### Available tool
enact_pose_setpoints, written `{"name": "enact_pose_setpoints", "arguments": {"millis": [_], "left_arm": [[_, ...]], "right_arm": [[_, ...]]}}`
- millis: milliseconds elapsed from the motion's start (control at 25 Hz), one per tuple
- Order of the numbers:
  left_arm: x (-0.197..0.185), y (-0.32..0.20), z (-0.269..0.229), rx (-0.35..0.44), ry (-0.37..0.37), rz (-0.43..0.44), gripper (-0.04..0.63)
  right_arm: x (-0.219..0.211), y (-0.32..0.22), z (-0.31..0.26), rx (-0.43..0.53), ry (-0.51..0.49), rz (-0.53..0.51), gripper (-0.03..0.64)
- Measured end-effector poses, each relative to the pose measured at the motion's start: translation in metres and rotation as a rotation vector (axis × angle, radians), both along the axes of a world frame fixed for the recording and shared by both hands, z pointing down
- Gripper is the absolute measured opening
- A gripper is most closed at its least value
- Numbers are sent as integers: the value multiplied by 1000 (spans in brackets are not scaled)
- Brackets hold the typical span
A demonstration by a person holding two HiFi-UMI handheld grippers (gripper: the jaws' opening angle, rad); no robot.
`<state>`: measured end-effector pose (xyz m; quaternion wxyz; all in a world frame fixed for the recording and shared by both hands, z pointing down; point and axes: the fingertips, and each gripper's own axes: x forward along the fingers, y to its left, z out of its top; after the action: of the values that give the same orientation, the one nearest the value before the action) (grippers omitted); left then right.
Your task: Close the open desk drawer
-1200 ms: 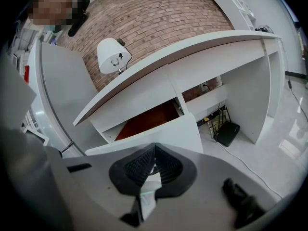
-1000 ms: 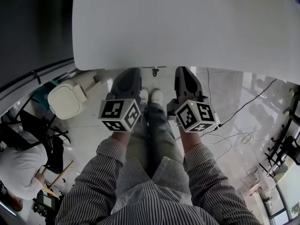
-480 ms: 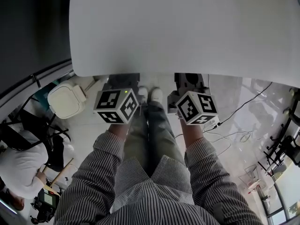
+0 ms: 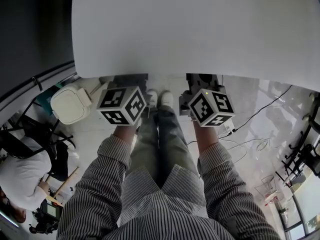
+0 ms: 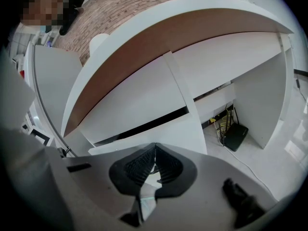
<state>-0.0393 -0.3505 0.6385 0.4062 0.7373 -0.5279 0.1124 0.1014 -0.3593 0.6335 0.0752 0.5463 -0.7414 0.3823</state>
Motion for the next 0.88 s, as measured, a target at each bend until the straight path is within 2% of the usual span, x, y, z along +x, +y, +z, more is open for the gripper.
{"name": "enact_pose_setpoints", "arguments": {"millis": [360,600,760,880], "left_arm": [[0,11,2,-3,-10,12,12],[6,39,8,3,-1,20,12],[18,56,-6,4,11,16,12],[22,65,-28,34,36,13,12]], "right_arm": [[-4,12,-3,8,-64,-19,17],[-3,48,-6,-4,-95,-37,17],[10,72,-11,-9,-109,-29,17],[13,85,-25,15,-124,-33,17]]}}
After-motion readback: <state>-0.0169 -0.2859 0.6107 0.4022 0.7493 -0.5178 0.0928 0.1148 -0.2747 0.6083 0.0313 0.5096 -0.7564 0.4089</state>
